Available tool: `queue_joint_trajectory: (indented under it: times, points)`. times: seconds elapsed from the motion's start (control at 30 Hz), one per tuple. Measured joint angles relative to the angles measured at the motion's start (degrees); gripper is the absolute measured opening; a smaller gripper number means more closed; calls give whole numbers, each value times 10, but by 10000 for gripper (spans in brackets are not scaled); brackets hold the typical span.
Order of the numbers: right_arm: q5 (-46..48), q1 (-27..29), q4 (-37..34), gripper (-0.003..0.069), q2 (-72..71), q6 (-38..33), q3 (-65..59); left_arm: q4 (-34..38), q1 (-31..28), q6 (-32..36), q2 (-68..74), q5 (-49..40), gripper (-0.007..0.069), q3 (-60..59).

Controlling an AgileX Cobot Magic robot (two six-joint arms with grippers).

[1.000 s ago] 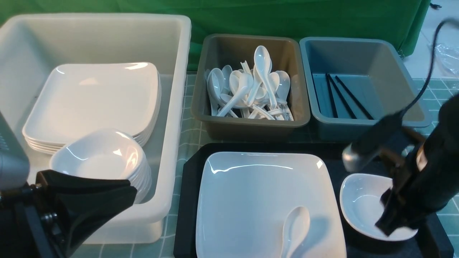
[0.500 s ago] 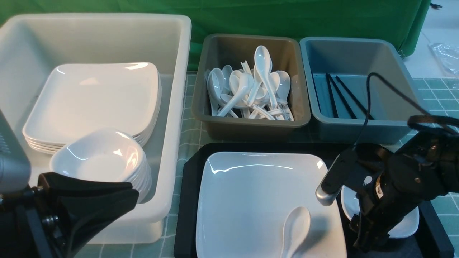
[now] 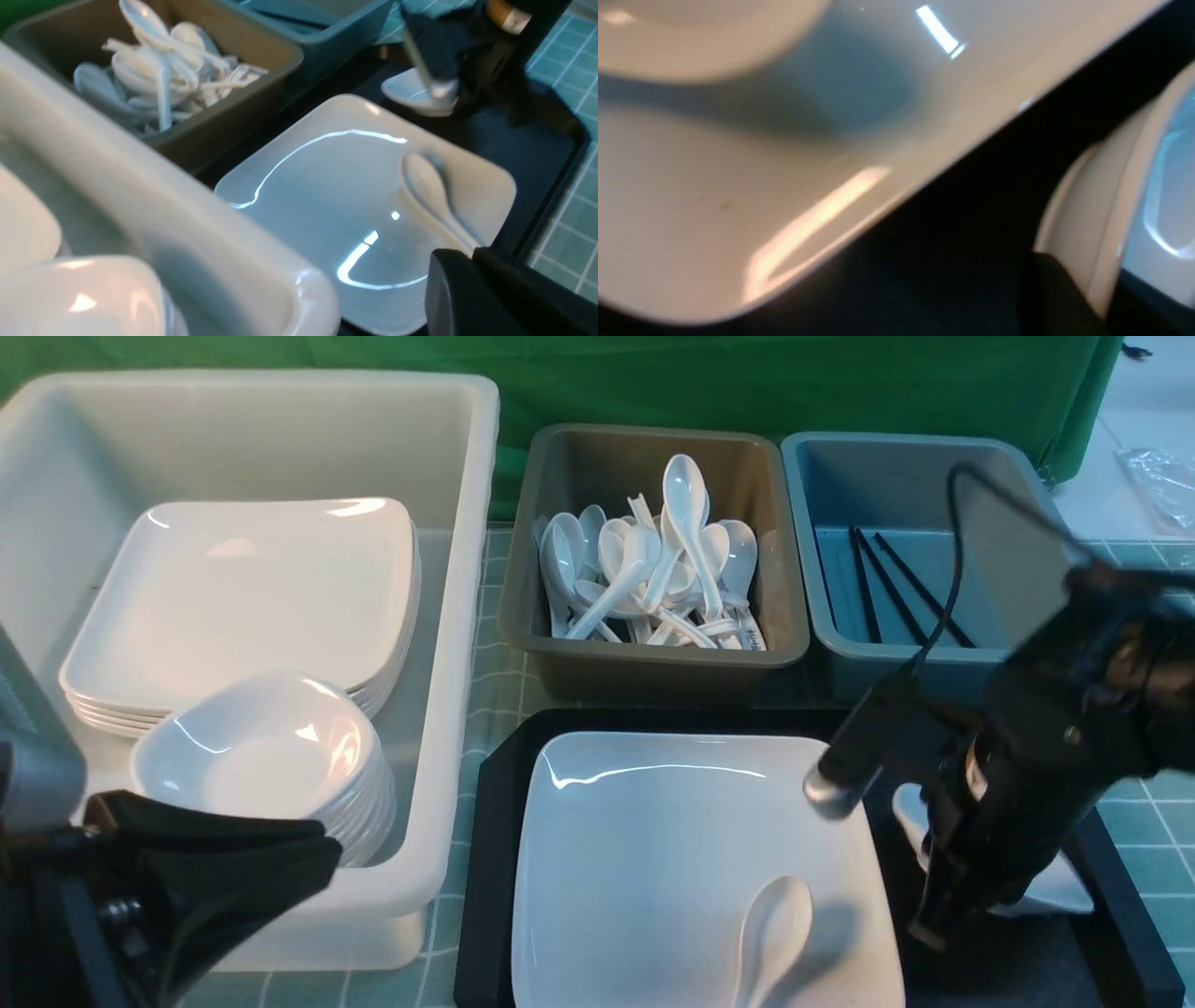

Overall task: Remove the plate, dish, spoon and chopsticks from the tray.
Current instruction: Use the right arm to put the small plate into the large storage box on the left

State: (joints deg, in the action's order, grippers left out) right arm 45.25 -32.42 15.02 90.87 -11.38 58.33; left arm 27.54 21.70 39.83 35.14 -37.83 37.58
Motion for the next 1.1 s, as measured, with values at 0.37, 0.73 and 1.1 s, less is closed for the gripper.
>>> queue_joint_trajectory:
  times: [0.37, 0.73, 1.1]
  points:
    - [22, -232, -43, 61, -7, 41, 377, -314, 0, -308, -75, -147, 33, 93]
    - [28, -340, -51, 61, 306, -96, 701, -390, 0, -398, -251, -266, 33, 95]
    - [60, -343, -13, 100, 427, -126, 758, -367, 0, -376, -262, -286, 33, 95]
